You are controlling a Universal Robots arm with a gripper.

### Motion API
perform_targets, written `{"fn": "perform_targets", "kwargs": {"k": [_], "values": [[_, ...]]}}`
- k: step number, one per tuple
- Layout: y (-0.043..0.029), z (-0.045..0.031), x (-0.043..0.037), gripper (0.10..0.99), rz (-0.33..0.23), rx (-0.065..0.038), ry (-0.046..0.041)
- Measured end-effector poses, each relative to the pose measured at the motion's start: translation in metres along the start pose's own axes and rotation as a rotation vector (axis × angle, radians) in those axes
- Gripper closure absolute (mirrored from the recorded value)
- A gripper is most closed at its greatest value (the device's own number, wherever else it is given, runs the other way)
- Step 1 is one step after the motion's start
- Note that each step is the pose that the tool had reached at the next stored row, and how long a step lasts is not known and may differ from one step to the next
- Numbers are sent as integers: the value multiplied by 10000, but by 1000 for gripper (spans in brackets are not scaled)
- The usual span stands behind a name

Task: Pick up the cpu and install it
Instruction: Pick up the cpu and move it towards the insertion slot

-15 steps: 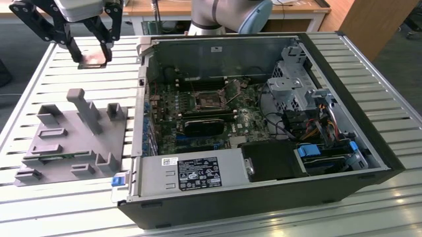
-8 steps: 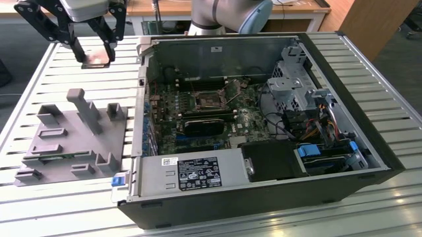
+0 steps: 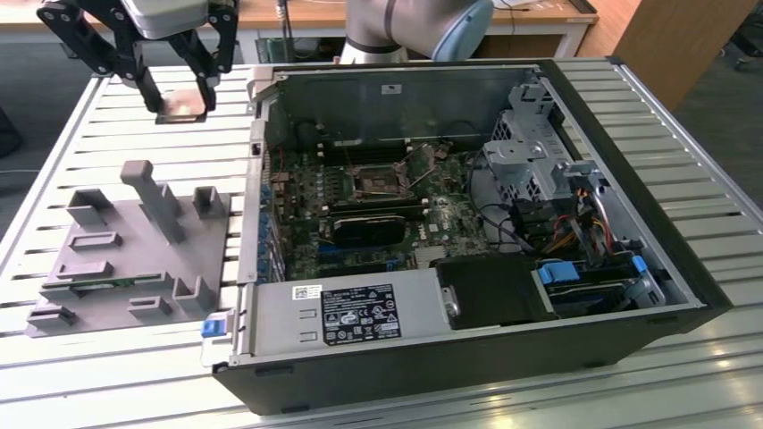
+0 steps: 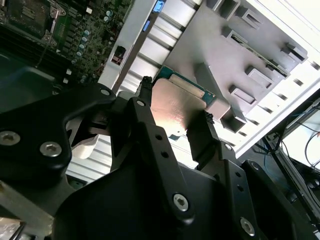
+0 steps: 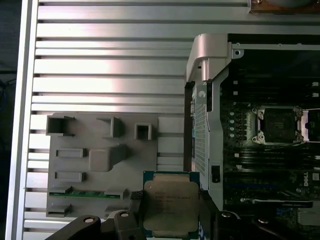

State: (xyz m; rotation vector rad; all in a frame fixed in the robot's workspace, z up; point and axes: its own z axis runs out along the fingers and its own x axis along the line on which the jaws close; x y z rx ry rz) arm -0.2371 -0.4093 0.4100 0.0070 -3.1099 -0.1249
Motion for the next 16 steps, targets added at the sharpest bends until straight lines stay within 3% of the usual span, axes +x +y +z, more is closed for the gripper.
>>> {"fn": "perform_targets", "kwargs": {"k": [16], "values": [[43,-1,-164,553,1,0,0]]}}
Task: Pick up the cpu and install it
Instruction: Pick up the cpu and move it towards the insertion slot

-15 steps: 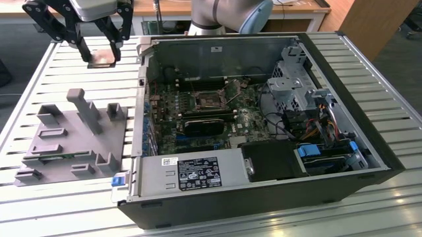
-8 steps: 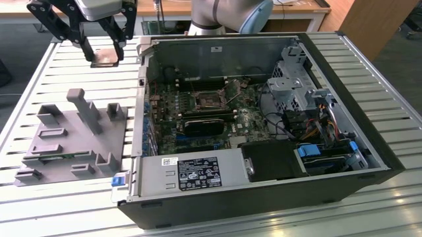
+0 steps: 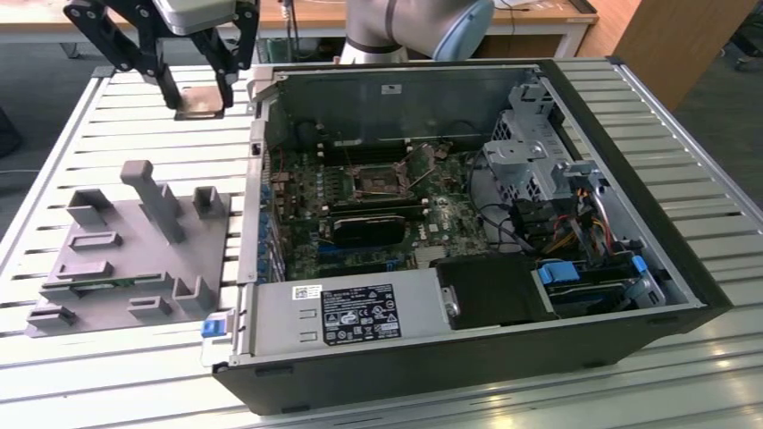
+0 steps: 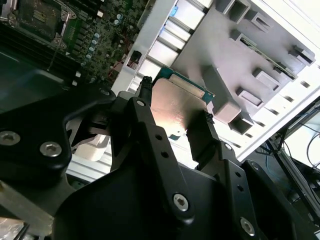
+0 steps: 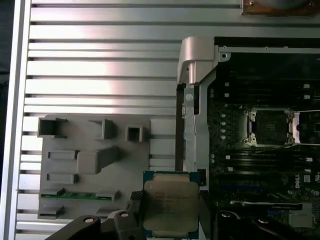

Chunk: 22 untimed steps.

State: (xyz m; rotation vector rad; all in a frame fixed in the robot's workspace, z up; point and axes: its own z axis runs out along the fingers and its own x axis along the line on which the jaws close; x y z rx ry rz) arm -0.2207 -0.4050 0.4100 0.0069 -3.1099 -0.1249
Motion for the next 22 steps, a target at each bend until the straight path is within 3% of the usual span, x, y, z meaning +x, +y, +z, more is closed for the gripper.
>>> {"fn": "perform_targets", "kwargs": {"k": [11,22], "values": [[40,1,-152,553,-1,0,0],[92,1,-356,553,0,1,1]]}}
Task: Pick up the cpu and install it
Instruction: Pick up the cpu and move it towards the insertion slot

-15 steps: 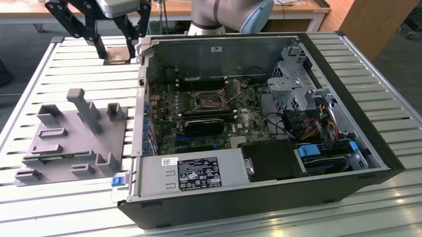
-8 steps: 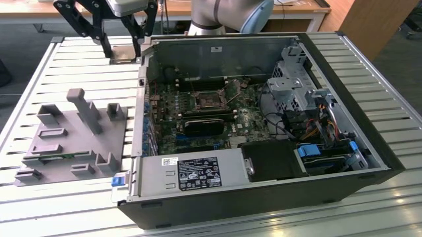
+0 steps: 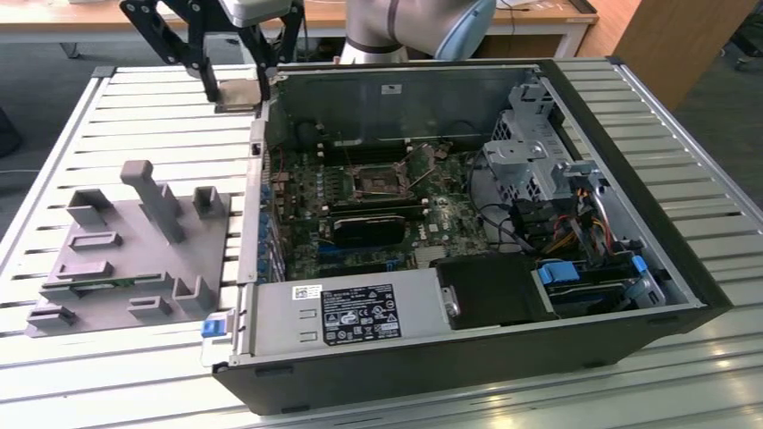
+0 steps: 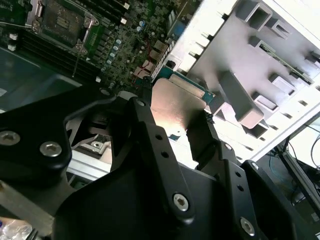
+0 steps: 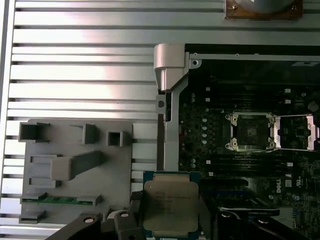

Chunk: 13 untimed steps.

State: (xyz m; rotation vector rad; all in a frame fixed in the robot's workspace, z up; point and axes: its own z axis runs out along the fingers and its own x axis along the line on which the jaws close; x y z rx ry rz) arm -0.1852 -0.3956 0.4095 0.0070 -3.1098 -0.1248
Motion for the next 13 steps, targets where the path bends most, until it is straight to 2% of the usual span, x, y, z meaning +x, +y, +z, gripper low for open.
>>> {"fn": "perform_targets", "kwargs": {"k": [8,13], "values": [[16,-1,-146,553,-1,-1,-2],[20,0,-188,553,0,0,-5]]}}
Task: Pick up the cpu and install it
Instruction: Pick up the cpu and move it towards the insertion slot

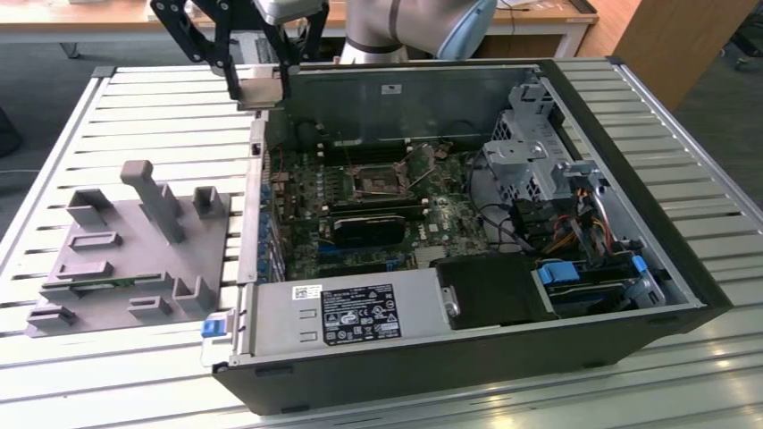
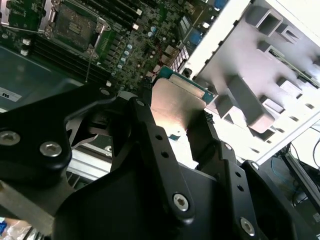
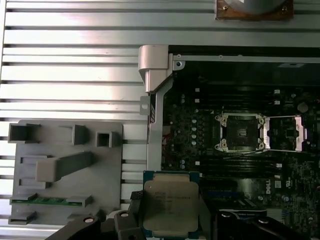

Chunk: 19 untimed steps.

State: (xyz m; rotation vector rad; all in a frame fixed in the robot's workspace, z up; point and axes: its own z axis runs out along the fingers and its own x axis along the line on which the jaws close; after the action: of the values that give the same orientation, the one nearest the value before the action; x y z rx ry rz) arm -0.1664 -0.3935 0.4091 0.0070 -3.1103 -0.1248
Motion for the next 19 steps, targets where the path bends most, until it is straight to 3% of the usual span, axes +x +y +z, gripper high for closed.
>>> {"fn": "perform_targets", "kwargs": {"k": [19], "values": [[12,2,-167,553,-1,-1,-15]]}}
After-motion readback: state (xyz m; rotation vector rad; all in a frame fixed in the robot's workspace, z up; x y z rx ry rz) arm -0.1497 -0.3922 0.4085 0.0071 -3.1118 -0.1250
